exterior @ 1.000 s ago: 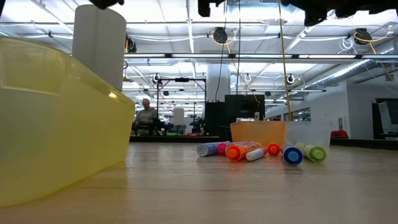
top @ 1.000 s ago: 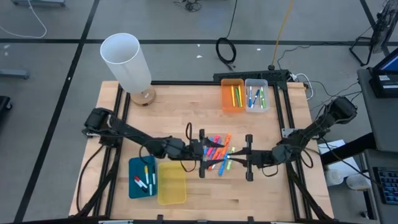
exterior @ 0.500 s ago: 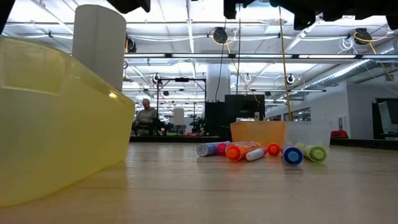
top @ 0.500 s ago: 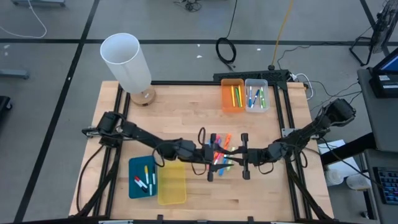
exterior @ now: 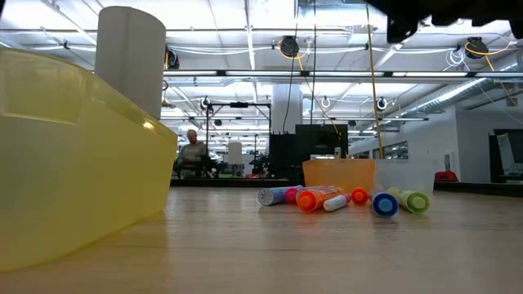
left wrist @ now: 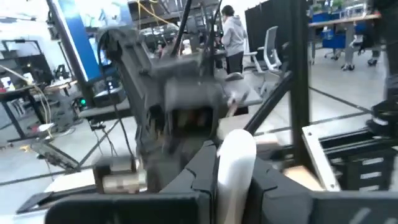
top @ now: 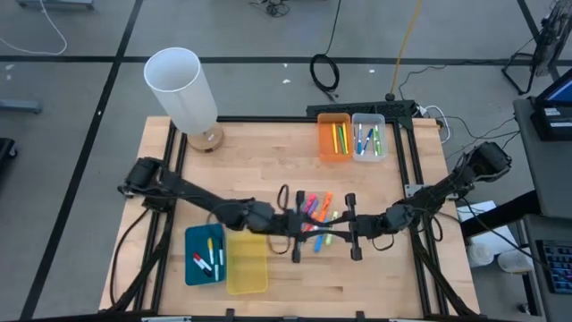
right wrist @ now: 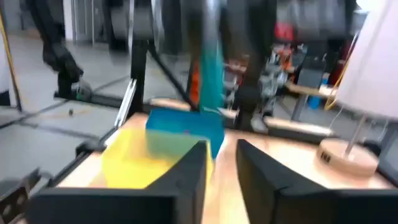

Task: Pick & Place Markers
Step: Put the white and green highlighter pen into the blue bin, then put the white and pink highlighter pen into the blue bin

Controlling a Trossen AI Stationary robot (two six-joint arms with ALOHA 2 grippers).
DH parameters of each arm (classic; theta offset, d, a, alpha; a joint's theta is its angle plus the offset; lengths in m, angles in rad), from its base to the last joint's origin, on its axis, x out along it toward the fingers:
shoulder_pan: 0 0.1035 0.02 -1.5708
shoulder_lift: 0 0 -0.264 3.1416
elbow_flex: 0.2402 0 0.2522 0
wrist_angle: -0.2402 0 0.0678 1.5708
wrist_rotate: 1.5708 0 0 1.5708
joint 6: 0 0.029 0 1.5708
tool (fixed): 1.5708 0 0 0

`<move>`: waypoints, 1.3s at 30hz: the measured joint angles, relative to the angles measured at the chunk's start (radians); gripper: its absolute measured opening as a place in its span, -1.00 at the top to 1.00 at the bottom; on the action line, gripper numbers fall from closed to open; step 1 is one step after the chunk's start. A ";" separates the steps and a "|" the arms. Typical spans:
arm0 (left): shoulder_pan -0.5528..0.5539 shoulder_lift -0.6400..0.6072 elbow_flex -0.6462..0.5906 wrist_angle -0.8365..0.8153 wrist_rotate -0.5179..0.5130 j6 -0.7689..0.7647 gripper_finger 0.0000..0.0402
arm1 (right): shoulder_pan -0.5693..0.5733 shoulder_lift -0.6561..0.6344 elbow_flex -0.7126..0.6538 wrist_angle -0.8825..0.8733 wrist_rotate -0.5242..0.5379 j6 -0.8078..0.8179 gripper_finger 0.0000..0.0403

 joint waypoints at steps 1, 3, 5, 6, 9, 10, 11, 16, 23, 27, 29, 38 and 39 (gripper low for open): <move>-0.018 -0.035 0.001 -0.051 -0.037 0.000 0.85 | 0.000 0.003 0.000 -0.009 -0.002 0.018 0.57; -0.051 -0.099 0.003 -0.162 -0.123 -0.033 0.85 | -0.001 0.002 0.000 -0.026 0.001 0.052 0.45; -0.095 -0.166 0.004 -0.339 -0.241 -0.112 0.85 | -0.001 0.000 0.000 -0.037 0.002 0.061 0.37; -0.120 -0.196 0.002 -0.437 -0.310 -0.166 0.85 | -0.001 0.001 0.000 -0.050 0.001 0.061 0.33; -0.218 -0.275 0.002 -0.762 -0.516 -0.453 0.85 | -0.001 0.002 0.000 -0.066 -0.001 0.062 0.28; -0.257 -0.296 0.002 -0.888 -0.584 -0.579 0.85 | -0.001 0.001 0.000 -0.060 -0.001 0.062 0.27; -0.295 -0.308 0.002 -1.006 -0.640 -0.717 0.85 | -0.001 0.001 0.000 -0.059 -0.001 0.062 0.27; -0.484 -0.308 -0.011 -1.526 -0.715 -1.481 0.85 | -0.001 0.001 0.000 -0.052 -0.001 0.062 0.30; -0.639 -0.294 -0.123 -1.691 -0.668 -2.082 0.85 | -0.001 -0.002 0.000 -0.031 -0.002 0.021 0.36; -0.681 -0.290 -0.194 -1.689 -0.600 -2.286 0.84 | -0.004 -0.015 0.000 -0.030 -0.002 -0.014 0.37; -0.686 -0.292 -0.220 -1.684 -0.544 -2.363 0.77 | -0.005 -0.025 0.001 -0.031 -0.002 -0.015 0.36; -0.702 -0.291 -0.255 -1.683 -0.410 -2.487 0.39 | -0.020 -0.047 0.001 -0.025 -0.002 -0.051 0.35; -0.701 -0.291 -0.255 -1.683 -0.411 -2.483 0.37 | -0.027 -0.047 0.001 -0.024 -0.002 -0.052 0.35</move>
